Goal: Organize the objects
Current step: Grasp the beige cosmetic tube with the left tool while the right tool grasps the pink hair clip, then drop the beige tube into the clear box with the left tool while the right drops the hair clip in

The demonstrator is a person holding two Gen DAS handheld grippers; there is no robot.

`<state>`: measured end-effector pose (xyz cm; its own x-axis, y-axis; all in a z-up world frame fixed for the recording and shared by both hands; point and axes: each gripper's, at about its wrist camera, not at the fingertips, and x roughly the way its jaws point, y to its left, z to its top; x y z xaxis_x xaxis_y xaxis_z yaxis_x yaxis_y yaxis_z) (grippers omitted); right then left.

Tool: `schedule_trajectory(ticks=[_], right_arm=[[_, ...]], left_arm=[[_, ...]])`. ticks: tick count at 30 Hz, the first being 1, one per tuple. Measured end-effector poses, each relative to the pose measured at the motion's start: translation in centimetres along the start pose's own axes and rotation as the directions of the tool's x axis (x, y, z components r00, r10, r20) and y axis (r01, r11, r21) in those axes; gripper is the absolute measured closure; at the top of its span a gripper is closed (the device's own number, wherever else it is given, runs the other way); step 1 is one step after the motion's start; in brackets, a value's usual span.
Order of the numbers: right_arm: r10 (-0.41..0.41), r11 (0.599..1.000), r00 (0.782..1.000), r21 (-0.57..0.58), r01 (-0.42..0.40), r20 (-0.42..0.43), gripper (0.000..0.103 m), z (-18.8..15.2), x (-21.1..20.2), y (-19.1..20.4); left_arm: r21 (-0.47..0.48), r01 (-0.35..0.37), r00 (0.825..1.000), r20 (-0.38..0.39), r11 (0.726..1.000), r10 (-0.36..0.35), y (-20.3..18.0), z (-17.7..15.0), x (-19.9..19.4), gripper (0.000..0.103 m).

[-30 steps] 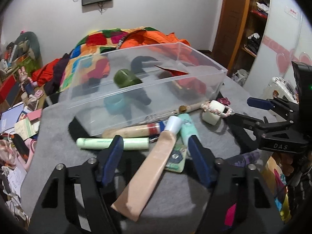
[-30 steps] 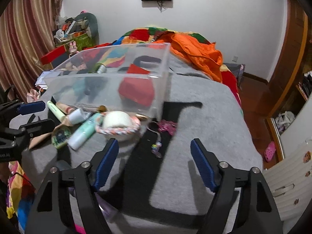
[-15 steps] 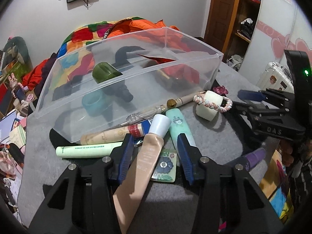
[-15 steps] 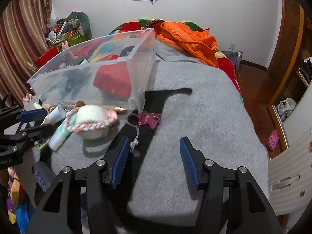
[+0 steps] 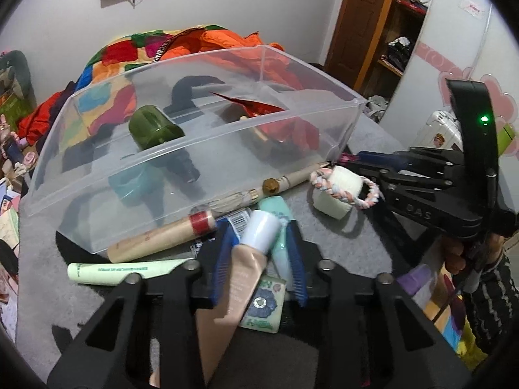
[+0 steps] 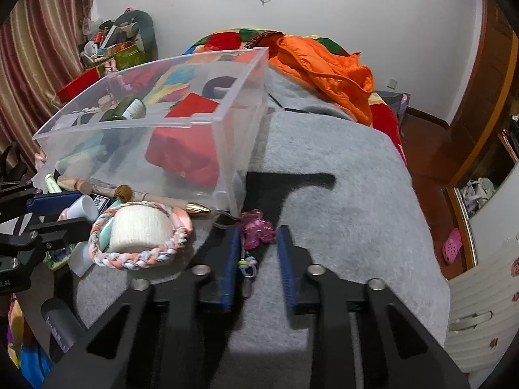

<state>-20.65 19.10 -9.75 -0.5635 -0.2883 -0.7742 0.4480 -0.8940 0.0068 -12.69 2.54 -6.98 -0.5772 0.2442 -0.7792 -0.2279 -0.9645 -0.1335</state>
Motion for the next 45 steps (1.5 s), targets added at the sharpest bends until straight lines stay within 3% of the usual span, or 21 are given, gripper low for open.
schedule_trajectory(ticks=[6,20,29,36,42,45], right_arm=[[0.020,0.999,1.000,0.037,-0.020,0.020,0.085,-0.4,-0.8,-0.4],[0.048,0.995,0.989,0.080,-0.060,0.140,0.085,0.0,-6.3,-0.7],[0.064,0.993,0.967,0.078,-0.086,0.248,0.085,1.4,-10.3,-0.3],[0.093,0.990,0.946,0.077,-0.122,0.311,0.085,2.7,-12.2,0.1],[0.116,0.987,0.930,0.066,-0.147,0.348,0.085,4.3,-12.8,0.8],[0.128,0.985,0.925,0.065,-0.161,0.357,0.085,5.3,-12.5,1.1]], left_arm=[[0.000,-0.044,0.999,0.013,0.999,0.044,-0.1,-0.5,-0.7,0.082],[-0.054,-0.051,0.989,0.134,0.997,0.058,0.4,-0.4,-6.0,0.083],[-0.086,-0.086,0.964,0.246,0.993,0.105,0.5,0.1,-10.3,0.083],[-0.129,-0.111,0.933,0.329,0.985,0.148,1.7,1.3,-13.3,0.083],[-0.154,-0.147,0.907,0.373,0.977,0.195,3.0,3.1,-14.6,0.083],[-0.175,-0.156,0.903,0.375,0.972,0.212,4.2,4.0,-14.5,0.083]])
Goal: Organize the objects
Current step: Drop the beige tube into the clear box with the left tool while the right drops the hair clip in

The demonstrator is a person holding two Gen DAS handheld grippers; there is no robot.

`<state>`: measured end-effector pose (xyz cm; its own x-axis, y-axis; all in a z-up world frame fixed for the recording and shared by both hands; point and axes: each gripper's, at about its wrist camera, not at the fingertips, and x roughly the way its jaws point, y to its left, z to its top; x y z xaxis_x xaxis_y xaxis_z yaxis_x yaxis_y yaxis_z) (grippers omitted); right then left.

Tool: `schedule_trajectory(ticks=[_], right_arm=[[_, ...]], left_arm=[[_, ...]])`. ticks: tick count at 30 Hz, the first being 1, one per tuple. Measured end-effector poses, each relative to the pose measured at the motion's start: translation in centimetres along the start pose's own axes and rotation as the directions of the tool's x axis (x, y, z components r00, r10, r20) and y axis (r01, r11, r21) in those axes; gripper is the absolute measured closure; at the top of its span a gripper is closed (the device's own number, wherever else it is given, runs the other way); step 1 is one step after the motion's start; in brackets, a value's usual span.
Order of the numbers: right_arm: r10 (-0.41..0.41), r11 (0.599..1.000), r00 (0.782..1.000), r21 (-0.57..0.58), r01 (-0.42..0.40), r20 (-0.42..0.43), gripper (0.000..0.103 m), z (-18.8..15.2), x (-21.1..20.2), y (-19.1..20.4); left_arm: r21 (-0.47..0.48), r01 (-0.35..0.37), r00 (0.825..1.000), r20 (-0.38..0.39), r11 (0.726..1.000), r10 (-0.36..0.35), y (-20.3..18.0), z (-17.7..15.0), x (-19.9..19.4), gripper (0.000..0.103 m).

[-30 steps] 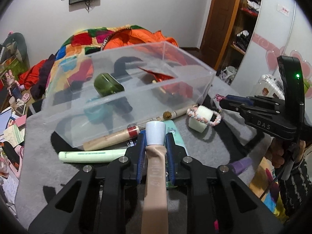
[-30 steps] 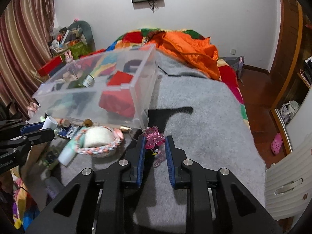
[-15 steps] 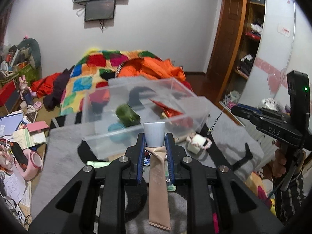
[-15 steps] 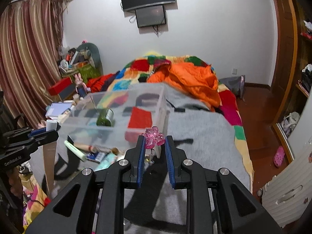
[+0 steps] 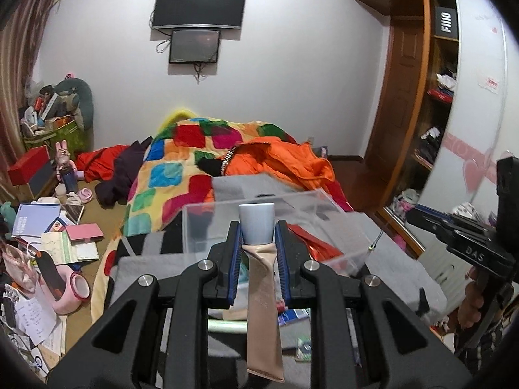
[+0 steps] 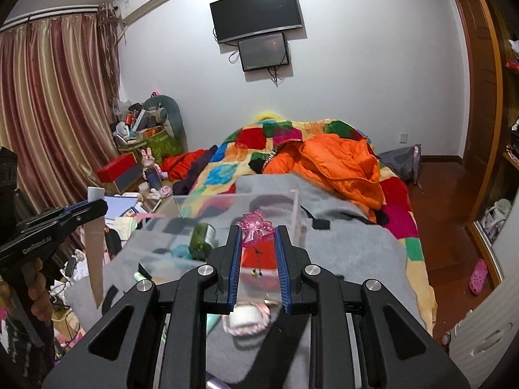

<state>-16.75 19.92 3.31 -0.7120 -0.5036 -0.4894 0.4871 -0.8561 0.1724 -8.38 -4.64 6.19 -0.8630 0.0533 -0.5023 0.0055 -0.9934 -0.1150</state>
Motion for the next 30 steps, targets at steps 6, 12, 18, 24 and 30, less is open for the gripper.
schedule_trajectory(ticks=[6,12,18,24,30], right_arm=[[0.024,1.000,1.000,-0.006,-0.024,0.001,0.085,1.4,1.7,0.8],[0.038,0.999,0.998,-0.023,-0.039,-0.043,0.085,1.5,4.5,1.9],[0.046,0.997,0.992,-0.050,-0.052,-0.120,0.085,1.0,8.0,2.8],[0.050,0.996,0.979,-0.064,-0.064,-0.198,0.085,-0.1,10.6,2.9],[0.038,0.995,0.962,-0.082,-0.062,-0.270,0.085,-1.1,12.4,3.0]], left_arm=[[-0.009,-0.055,0.998,-0.020,0.998,0.055,1.4,1.4,2.4,0.083],[0.000,-0.091,0.994,-0.060,0.996,0.090,2.1,2.5,5.5,0.083],[0.026,-0.118,0.984,-0.133,0.993,0.120,2.6,3.0,9.5,0.083],[0.057,-0.088,0.968,-0.231,0.994,0.099,2.3,2.1,13.0,0.083],[0.083,-0.066,0.957,-0.277,0.994,0.087,1.3,0.6,14.0,0.083]])
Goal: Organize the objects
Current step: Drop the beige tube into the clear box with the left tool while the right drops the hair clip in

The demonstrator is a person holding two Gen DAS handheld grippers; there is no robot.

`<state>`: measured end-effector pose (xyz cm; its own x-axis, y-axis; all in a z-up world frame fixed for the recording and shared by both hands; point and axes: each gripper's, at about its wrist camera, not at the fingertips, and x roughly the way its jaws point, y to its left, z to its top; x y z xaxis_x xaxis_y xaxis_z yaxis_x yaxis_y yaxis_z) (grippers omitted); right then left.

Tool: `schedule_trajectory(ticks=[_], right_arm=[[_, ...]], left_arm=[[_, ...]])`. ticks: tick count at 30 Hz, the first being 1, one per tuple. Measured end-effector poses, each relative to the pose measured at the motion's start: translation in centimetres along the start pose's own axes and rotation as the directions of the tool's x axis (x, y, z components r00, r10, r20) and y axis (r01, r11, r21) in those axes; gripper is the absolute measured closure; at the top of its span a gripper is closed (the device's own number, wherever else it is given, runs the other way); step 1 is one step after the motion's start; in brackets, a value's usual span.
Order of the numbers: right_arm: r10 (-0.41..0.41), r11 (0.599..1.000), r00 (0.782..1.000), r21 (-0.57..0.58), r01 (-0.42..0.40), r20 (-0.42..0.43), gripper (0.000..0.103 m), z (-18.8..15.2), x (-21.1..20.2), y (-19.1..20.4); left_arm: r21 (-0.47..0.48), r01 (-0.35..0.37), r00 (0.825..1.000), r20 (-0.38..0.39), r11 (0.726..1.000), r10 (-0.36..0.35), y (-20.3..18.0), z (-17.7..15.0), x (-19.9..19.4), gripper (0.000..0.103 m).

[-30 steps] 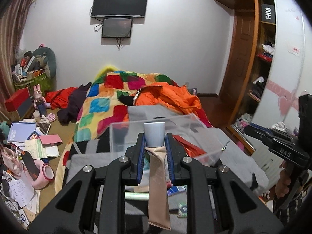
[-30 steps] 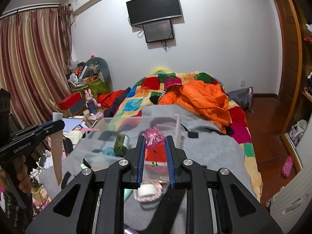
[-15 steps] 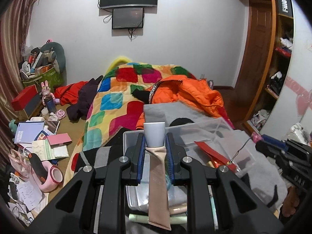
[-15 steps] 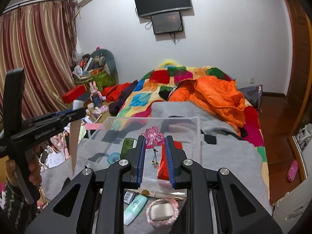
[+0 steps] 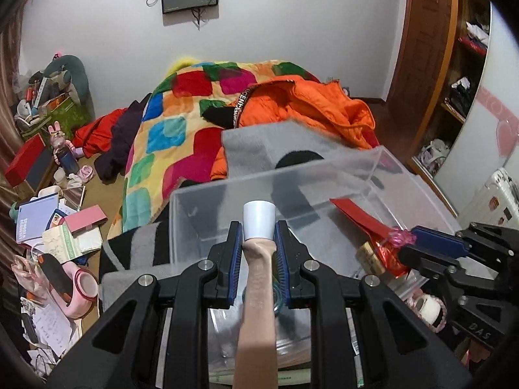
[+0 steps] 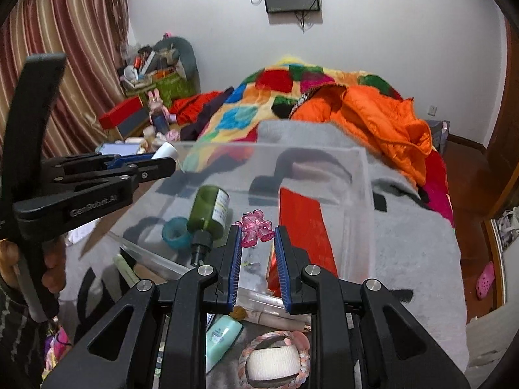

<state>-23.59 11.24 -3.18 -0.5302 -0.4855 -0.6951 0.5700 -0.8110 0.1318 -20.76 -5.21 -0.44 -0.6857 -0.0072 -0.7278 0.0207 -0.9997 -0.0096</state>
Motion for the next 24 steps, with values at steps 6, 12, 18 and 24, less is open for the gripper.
schedule_trajectory(ticks=[6,12,18,24], right_arm=[[0.005,1.000,0.999,-0.008,-0.006,-0.045,0.084,-0.3,1.0,0.3],[0.000,0.999,0.999,-0.037,-0.002,-0.052,0.084,-0.3,0.6,1.2],[0.004,0.999,1.000,-0.040,-0.004,-0.016,0.073,-0.6,-1.2,1.6],[-0.034,0.998,0.998,-0.053,0.037,0.051,0.056,-1.5,-4.4,1.6]], left_arm=[[-0.002,0.039,0.999,-0.021,0.999,-0.039,-0.4,-0.2,-0.1,0.083],[-0.008,0.042,0.999,-0.013,0.999,-0.042,-0.2,-0.1,-1.0,0.083],[-0.011,0.048,0.998,0.034,0.999,-0.048,0.0,-0.5,-3.3,0.081],[0.017,0.028,0.996,0.087,0.999,-0.030,-0.3,-2.2,-6.0,0.056]])
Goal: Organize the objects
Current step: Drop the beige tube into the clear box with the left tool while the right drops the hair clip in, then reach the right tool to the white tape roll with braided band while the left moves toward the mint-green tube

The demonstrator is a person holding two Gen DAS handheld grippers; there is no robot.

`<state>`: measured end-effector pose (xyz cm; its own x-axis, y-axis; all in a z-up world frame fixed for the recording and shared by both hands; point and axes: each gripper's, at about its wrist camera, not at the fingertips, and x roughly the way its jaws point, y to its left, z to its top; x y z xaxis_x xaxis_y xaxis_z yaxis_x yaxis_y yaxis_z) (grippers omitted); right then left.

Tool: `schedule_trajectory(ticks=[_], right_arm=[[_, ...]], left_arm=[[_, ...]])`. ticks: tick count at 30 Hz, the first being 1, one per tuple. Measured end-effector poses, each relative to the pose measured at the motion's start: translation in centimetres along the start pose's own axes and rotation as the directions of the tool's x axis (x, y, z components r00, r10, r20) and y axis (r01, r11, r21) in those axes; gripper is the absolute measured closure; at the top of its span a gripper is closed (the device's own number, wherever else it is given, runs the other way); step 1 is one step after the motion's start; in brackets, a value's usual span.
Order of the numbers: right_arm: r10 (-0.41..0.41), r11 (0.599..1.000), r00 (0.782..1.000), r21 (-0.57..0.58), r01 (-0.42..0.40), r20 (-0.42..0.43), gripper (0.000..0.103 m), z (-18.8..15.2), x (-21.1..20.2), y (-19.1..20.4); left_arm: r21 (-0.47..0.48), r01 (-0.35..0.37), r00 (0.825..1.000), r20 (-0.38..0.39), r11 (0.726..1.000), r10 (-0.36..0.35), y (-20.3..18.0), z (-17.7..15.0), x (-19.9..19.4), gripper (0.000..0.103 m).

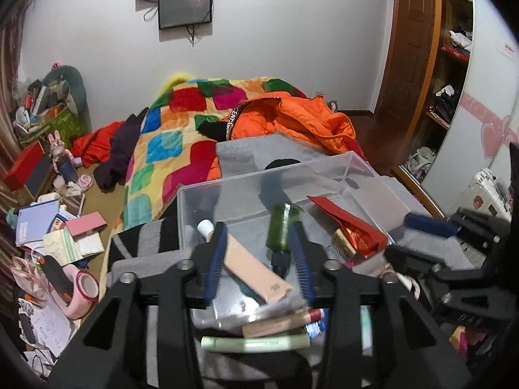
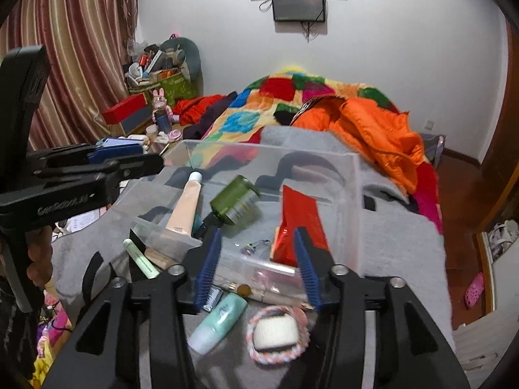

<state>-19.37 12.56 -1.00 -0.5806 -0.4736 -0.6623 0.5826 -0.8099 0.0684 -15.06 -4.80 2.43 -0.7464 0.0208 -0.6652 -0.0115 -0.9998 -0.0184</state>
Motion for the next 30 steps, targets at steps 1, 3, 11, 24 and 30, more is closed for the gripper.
schedule_trajectory(ticks=[1,3,11,24,30], right_arm=[[-0.011,1.000,1.000,-0.002,0.011,0.011,0.054,-0.3,-0.6,-0.1],[-0.022,1.000,1.000,0.002,0.022,0.018,0.051,-0.8,-1.4,-0.3],[-0.031,0.998,0.999,0.052,0.031,0.011,0.043,-3.2,-3.3,-1.8],[-0.026,0.997,0.997,0.074,0.032,-0.077,0.029,-7.1,-2.1,-2.6],[-0.006,0.995,0.995,0.094,0.016,-0.103,0.029,-7.4,-0.5,-2.8]], left_arm=[[0.005,-0.005,1.000,0.007,1.000,0.005,0.0,-0.3,-0.4,0.054],[0.019,-0.019,1.000,0.023,1.000,0.018,-0.2,-1.2,-1.3,0.042],[0.038,-0.028,1.000,-0.002,0.999,0.028,-0.1,-4.8,-2.1,0.007],[-0.045,0.015,0.977,-0.210,0.999,-0.024,1.2,-11.2,3.2,0.007],[-0.046,0.014,0.978,-0.207,0.999,-0.023,0.9,-11.5,3.7,0.007]])
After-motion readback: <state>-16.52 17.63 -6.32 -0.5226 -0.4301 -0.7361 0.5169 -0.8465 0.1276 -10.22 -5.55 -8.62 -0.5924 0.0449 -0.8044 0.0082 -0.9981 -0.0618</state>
